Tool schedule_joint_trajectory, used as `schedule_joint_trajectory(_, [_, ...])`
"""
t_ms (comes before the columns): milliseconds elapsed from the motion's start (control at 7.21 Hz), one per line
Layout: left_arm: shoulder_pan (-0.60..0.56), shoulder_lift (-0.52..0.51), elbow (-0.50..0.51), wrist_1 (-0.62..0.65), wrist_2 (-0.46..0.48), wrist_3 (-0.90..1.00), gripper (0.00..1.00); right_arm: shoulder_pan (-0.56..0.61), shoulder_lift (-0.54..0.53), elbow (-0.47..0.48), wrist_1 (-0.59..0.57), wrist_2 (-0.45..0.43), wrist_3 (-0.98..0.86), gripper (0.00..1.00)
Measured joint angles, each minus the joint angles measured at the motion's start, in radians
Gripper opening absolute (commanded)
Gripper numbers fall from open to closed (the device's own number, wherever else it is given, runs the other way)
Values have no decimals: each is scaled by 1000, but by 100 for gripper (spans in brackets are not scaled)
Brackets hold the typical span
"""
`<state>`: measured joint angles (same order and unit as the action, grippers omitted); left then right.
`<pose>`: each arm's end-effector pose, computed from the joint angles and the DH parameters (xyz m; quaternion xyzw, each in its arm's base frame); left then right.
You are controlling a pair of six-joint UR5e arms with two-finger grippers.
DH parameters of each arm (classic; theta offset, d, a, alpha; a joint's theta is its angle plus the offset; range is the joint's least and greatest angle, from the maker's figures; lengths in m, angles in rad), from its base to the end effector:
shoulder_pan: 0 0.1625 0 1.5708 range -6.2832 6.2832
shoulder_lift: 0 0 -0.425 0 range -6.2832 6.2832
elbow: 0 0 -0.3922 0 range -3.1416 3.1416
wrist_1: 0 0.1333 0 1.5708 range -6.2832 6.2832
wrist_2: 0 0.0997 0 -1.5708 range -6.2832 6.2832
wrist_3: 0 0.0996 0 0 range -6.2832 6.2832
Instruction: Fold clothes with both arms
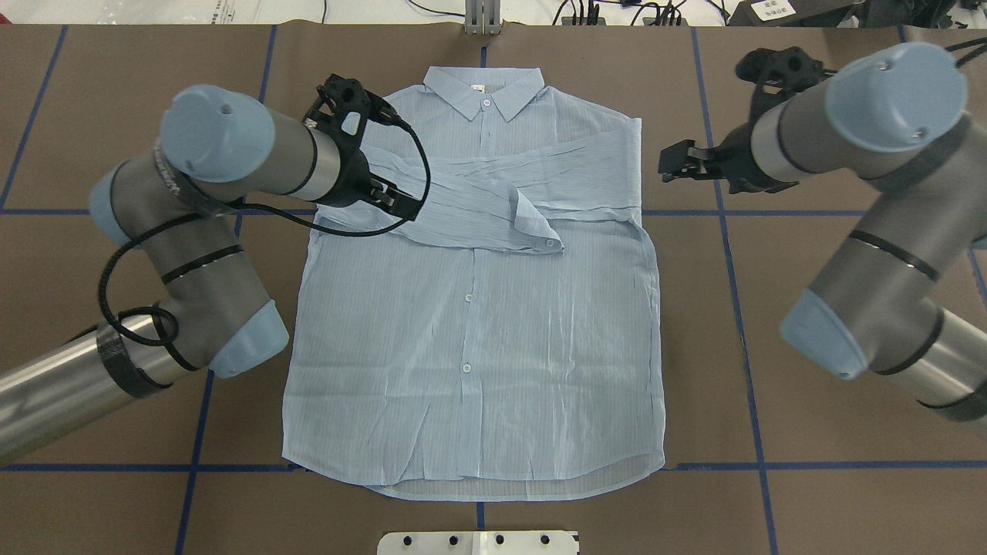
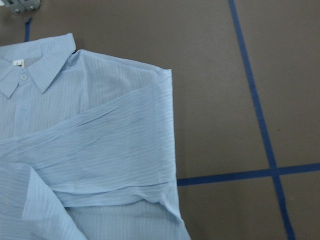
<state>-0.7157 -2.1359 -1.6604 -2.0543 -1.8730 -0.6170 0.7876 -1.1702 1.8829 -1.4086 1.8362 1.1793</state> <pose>0.4352 -0.5158 0.2320 0.3097 0.4516 0.1795 0.8173 -0.3475 -0.5009 0.2825 0.1338 -0.4157 0.1217 0.8914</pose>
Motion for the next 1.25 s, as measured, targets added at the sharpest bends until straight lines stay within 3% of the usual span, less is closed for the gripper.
schedule_joint_trajectory(416, [-128, 130, -60, -8, -107, 201, 100, -114, 341, -361, -60, -210, -56, 100])
schedule_joint_trajectory(693, [-157, 158, -67, -13, -124, 231, 100, -157, 518, -596, -61, -305, -111, 100])
schedule_joint_trajectory(971, [-161, 164, -68, -13, -126, 228, 100, -205, 603, -719, -64, -382, -148, 100])
schedule_joint_trajectory(1248, [-162, 169, -68, -14, -126, 224, 100, -235, 615, -748, -106, -424, -197, 100])
